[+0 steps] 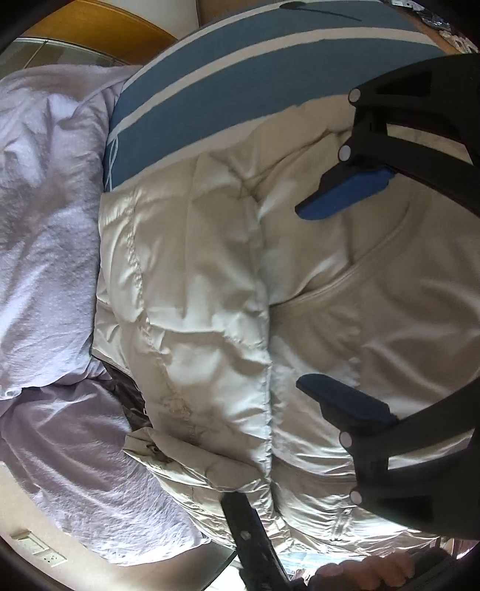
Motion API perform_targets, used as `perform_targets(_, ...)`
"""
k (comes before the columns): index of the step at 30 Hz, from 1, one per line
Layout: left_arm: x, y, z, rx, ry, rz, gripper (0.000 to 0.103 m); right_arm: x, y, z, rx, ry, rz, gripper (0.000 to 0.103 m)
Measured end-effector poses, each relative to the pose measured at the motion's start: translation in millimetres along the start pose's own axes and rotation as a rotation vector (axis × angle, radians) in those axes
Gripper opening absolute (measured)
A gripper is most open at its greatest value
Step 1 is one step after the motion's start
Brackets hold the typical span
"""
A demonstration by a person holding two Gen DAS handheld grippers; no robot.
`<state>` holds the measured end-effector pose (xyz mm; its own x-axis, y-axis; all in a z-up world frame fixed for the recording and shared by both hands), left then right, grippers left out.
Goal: Fold large clothes
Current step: 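Fold the held sleeve across the jacket front toward the right tool, then release, then move both tools to the jacket hem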
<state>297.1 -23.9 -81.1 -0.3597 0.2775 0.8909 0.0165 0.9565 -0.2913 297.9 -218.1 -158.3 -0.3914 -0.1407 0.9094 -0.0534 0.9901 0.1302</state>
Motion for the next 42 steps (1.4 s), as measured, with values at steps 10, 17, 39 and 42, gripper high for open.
perform_targets(10, 60.8, 94.3, 78.4, 0.099, -0.059, -0.157, 0.08, 28.4, -46.7, 51.3, -0.029, 0.046, 0.014, 0.086)
perform_targets(17, 93.0, 173.1, 149.0, 0.231, -0.05, -0.271, 0.08, 40.6, -80.2, 105.9, -0.073, 0.092, 0.021, 0.086)
perform_targets(39, 85.0, 196.9, 230.2, 0.352, -0.011, -0.108, 0.073, 44.9, -108.1, 162.6, -0.211, 0.117, -0.095, 0.075)
perform_targets(42, 83.9, 194.6, 230.0, 0.352, -0.012, -0.101, 0.069, 45.2, -108.3, 163.9, -0.208, 0.114, -0.102, 0.068)
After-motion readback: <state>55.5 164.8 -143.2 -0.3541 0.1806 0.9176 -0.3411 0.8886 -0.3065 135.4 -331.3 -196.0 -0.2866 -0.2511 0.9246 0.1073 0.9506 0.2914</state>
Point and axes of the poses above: each gripper's, at about its wrist camera, not at the fingertips, and x roughly against the way its jaws point, y to its left, z to its underside, the point moved 5 cm from there along -x, roughly the way its jaws point, and after that the axes turned 9 degrees about y, right-handed, at the moved point
